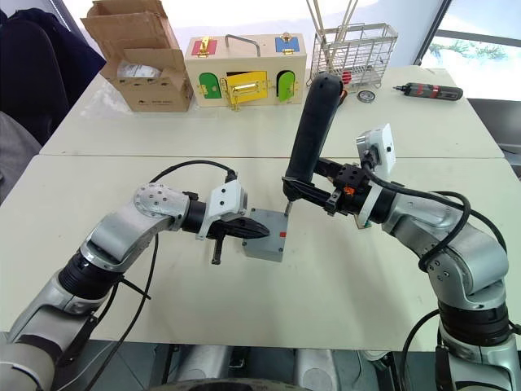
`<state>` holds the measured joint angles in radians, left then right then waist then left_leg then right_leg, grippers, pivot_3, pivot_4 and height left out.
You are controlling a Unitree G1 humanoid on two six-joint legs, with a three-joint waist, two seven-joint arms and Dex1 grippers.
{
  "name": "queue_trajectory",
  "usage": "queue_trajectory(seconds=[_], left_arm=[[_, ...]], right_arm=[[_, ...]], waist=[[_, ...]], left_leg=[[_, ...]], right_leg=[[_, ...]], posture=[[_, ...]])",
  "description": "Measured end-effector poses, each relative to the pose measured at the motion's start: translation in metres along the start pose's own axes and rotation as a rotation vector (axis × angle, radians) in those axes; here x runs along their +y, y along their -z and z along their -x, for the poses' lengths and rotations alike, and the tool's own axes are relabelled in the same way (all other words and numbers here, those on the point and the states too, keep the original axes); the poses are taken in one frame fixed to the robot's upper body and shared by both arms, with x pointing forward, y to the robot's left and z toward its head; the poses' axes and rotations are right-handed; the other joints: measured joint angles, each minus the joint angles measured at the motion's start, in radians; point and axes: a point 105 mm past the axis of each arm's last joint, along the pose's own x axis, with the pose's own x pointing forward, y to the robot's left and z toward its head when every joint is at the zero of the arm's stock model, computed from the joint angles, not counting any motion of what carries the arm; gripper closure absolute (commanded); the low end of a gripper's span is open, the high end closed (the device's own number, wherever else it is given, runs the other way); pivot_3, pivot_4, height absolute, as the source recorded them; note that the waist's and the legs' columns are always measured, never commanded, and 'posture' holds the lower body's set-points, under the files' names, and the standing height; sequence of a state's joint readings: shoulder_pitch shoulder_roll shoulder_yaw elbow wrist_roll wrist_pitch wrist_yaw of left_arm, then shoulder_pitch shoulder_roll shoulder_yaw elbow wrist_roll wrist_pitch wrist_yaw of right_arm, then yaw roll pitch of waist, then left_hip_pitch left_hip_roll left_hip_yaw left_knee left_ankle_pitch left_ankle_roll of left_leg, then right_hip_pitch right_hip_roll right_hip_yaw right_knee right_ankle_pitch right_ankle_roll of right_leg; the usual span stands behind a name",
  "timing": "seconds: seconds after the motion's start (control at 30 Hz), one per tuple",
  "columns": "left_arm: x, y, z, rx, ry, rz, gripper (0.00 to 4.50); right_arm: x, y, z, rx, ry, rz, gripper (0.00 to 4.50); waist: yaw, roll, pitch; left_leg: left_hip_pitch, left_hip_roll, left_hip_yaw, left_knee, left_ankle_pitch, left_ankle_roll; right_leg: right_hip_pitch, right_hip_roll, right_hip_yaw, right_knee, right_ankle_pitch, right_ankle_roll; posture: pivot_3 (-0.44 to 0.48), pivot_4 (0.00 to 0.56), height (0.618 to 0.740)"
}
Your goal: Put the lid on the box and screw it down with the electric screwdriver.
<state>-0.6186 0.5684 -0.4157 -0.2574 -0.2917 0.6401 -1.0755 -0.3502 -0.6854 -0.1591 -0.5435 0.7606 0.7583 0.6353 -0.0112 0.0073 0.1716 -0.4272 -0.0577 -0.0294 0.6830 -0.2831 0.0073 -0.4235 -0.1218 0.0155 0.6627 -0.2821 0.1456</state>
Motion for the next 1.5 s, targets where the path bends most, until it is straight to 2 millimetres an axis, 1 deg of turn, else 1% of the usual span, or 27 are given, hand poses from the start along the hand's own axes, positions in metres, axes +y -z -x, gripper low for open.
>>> queue_trajectory(seconds=[0.3, 0.67, 1.1, 1.23, 1.3, 1.5], left_arm=[[0.001, 0.000, 0.000, 0.000, -0.005, 0.001, 4.50], [0.000, 0.001, 0.000, -0.001, -0.009, 0.002, 4.50], [0.000, 0.001, 0.000, -0.002, -0.010, 0.002, 4.50], [0.000, 0.001, 0.000, -0.005, -0.012, -0.001, 4.50], [-0.001, 0.002, -0.001, -0.006, -0.012, 0.000, 4.50], [-0.002, 0.004, -0.001, 0.000, -0.013, 0.003, 4.50]], right_arm=[[0.002, 0.001, -0.004, -0.005, -0.004, 0.034, 2.58], [0.000, 0.002, -0.006, -0.012, -0.001, 0.059, 2.58], [-0.001, 0.004, -0.010, -0.033, 0.010, 0.032, 2.58], [0.004, 0.004, -0.012, -0.039, 0.012, 0.012, 2.58], [0.008, 0.005, -0.011, -0.036, 0.011, 0.018, 2.58], [0.013, 0.012, -0.006, -0.020, 0.017, 0.027, 2.58]], waist=[[0.000, -0.001, 0.000], [0.000, -0.001, -0.001], [0.000, -0.002, -0.001], [0.000, -0.002, -0.001], [0.000, -0.003, -0.002], [-0.001, -0.010, -0.008]], left_leg=[[0.000, 0.000, 0.000, 0.000, 0.000, 0.000], [0.001, 0.000, 0.000, 0.000, 0.000, 0.000], [0.001, 0.000, 0.000, 0.000, 0.000, 0.000], [0.001, 0.000, 0.000, 0.000, 0.000, 0.000], [0.001, 0.000, 0.000, 0.000, 0.000, 0.000], [0.003, 0.001, -0.001, 0.000, -0.001, 0.001]], right_leg=[[0.000, 0.000, 0.000, 0.000, 0.000, 0.000], [0.001, 0.000, 0.000, 0.000, 0.000, 0.000], [0.001, 0.000, 0.000, 0.000, 0.000, 0.000], [0.001, 0.000, 0.000, 0.000, 0.000, 0.000], [0.001, 0.000, 0.000, 0.000, 0.000, 0.000], [0.002, 0.001, 0.000, 0.000, 0.000, 0.000]], posture=[[0.000, 0.150, 0.735], [0.000, 0.150, 0.735], [0.000, 0.150, 0.735], [0.000, 0.150, 0.735], [0.000, 0.150, 0.735], [0.000, 0.150, 0.735]])
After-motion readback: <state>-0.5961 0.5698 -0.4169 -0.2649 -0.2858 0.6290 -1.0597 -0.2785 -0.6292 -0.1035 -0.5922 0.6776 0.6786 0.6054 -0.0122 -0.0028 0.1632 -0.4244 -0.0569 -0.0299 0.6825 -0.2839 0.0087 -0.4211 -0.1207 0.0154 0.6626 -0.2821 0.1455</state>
